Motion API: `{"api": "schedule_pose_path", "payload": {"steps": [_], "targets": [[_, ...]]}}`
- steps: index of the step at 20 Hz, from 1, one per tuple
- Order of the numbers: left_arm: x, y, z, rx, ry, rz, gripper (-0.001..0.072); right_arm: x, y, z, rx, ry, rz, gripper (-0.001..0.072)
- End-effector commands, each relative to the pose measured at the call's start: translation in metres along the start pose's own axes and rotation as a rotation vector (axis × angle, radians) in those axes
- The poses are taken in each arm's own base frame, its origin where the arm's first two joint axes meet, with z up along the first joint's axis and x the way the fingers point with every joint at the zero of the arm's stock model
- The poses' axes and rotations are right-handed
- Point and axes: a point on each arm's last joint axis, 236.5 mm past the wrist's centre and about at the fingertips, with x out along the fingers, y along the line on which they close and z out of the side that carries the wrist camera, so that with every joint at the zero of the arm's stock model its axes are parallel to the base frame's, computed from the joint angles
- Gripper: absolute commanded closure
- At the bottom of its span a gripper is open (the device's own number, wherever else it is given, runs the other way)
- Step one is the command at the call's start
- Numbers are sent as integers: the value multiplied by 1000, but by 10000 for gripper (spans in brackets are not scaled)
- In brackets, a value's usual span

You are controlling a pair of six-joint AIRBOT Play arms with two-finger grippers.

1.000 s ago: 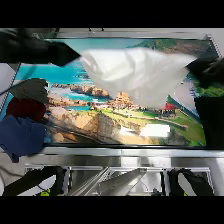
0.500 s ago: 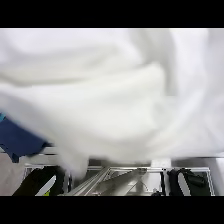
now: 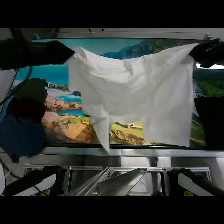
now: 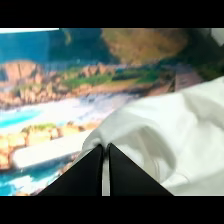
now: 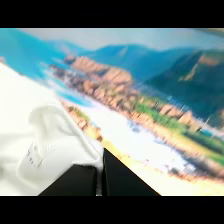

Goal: Fold the shirts.

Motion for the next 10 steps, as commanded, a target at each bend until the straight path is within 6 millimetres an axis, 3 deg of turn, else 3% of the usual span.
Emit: {"api": "schedule_pose_path", "payload": {"steps": [1,2,4,6,8,10], "targets": [[116,95,-90,-158,294,10,688,115,-61,-121,288,237,117,690],[141,117,-113,-205,354,23,688,146,-80,-155,362,278,107,691],[180,154,-147,-271,449,34,688,190,-103,-208,470,340,106,690],[198,180,-146,-294,455,41,688,211,-120,-228,550,324,91,690],[203,191,-118,-271,397,45,684,214,-139,-225,557,284,34,690],[196,186,-95,-258,364,41,34,211,-148,-211,536,250,12,690]]}}
